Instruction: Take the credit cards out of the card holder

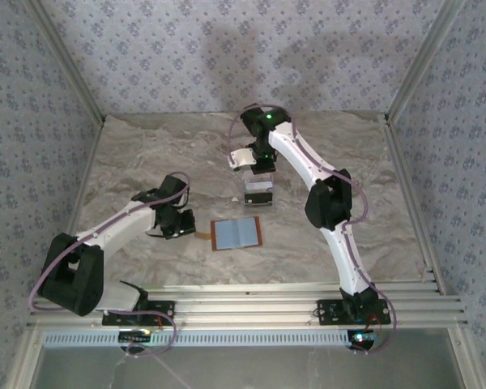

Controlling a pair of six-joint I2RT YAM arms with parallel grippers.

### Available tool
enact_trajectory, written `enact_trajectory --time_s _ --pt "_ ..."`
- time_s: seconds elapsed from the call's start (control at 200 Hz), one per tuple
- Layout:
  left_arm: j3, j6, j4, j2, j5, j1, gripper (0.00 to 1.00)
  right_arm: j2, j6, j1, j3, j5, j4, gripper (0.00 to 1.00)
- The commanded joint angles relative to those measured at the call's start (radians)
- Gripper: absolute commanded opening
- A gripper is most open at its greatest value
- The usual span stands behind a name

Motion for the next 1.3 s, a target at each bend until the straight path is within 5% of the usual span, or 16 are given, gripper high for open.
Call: enact_trajectory --time_s 0.0,0.944,1.094,1.299 --pt "-0.004 0.017 -0.02 -0.024 0.008 0.008 0.14 0.044 0.013 0.002 0.03 0.022 -0.062 0.0" --pt "-0.014 0.019 -0.025 -0.032 0.013 0.015 0.14 0.085 0.114 0.007 0.07 0.081 -0.19 0.0" --pt "-0.011 0.018 -0.027 -0.033 0.013 0.014 0.14 0.069 0.114 0.012 0.084 0.101 -0.143 0.24" --pt "-0.011 0.014 -0.022 -0.032 0.014 0.014 0.14 0.003 0.117 0.011 0.062 0.144 -0.017 0.31"
